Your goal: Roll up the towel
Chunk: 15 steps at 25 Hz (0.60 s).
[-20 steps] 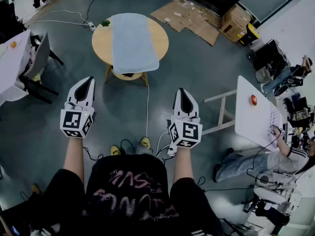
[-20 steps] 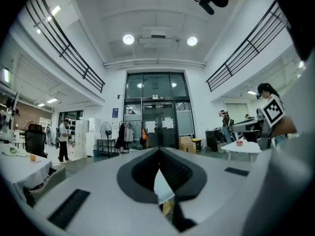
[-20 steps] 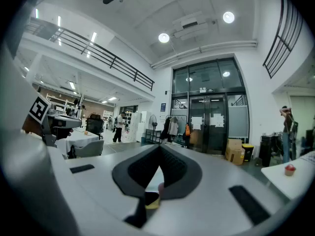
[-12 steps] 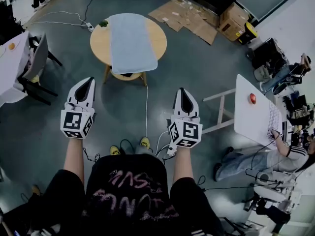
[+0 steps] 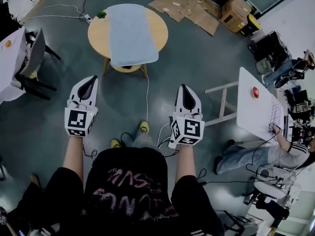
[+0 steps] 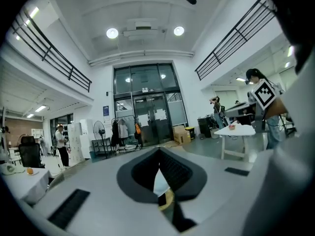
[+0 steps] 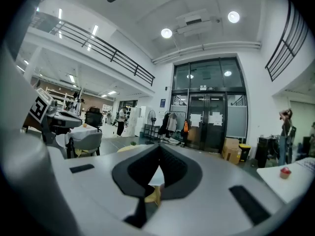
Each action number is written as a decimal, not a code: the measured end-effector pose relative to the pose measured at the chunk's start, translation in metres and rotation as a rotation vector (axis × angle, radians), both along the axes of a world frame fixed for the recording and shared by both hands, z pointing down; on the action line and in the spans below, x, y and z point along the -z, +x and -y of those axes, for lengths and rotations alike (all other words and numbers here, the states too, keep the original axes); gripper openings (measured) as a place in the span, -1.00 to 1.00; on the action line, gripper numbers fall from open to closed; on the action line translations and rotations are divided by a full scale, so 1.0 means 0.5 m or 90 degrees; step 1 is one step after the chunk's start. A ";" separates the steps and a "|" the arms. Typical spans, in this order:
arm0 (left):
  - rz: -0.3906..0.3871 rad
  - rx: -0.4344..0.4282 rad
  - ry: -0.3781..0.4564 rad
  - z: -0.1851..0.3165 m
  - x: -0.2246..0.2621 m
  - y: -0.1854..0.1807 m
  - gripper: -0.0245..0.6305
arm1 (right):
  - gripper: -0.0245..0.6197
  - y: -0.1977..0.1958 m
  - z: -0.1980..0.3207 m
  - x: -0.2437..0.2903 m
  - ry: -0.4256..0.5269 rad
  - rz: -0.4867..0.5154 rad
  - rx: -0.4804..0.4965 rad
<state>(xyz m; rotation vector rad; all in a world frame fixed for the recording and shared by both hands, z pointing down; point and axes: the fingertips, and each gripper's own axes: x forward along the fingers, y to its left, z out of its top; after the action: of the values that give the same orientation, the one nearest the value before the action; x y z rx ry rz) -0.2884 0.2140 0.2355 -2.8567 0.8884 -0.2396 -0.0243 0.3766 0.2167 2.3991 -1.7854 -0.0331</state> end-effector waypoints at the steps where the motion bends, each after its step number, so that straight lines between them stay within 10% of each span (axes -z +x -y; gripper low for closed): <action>1: 0.004 0.000 -0.005 0.003 -0.008 0.008 -0.90 | -0.90 0.006 0.005 -0.009 -0.007 0.000 0.003; 15: 0.140 0.060 -0.036 0.103 -0.151 0.217 -0.90 | -0.79 0.199 0.203 -0.183 -0.101 0.011 0.141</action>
<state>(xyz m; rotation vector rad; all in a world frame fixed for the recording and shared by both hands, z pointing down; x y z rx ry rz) -0.1800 0.1624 0.3111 -2.7717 0.9847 -0.5855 0.0750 0.2749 0.3081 2.0920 -1.9735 0.1015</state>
